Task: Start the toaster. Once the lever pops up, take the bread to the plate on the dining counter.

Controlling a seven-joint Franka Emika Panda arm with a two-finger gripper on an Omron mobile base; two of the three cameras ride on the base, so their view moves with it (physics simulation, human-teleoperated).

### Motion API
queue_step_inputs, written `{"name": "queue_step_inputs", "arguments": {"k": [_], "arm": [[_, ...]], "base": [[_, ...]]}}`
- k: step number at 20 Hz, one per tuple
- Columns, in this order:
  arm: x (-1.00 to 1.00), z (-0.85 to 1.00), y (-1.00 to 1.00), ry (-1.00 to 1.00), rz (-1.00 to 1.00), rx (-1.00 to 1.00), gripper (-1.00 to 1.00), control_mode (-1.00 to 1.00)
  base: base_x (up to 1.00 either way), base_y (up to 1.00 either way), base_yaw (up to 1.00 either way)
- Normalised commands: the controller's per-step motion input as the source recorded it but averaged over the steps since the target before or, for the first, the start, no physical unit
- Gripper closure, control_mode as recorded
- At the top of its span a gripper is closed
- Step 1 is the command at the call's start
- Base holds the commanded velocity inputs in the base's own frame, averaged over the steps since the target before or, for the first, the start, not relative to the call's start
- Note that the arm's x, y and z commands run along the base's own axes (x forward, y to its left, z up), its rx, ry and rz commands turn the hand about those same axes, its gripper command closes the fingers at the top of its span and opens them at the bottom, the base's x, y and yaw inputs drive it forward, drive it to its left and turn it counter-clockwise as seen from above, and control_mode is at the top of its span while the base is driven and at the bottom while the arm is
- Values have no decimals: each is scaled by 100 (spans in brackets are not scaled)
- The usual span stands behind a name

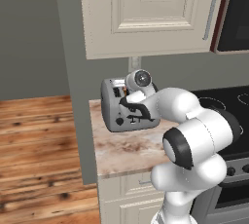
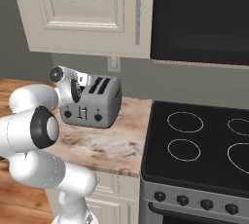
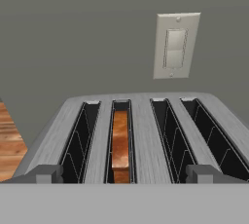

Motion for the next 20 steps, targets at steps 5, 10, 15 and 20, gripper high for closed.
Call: {"name": "queue_step_inputs", "arguments": {"k": [5,10,15,20], "arm": [[0,0,0,0,0,0,-100,-100],[0,0,0,0,0,0,-100,-100],[0,0,0,0,0,0,-100,-100],[0,0,0,0,0,0,-100,-100]], "base": [[0,0,0],[0,0,0],[0,0,0],[0,0,0]]}}
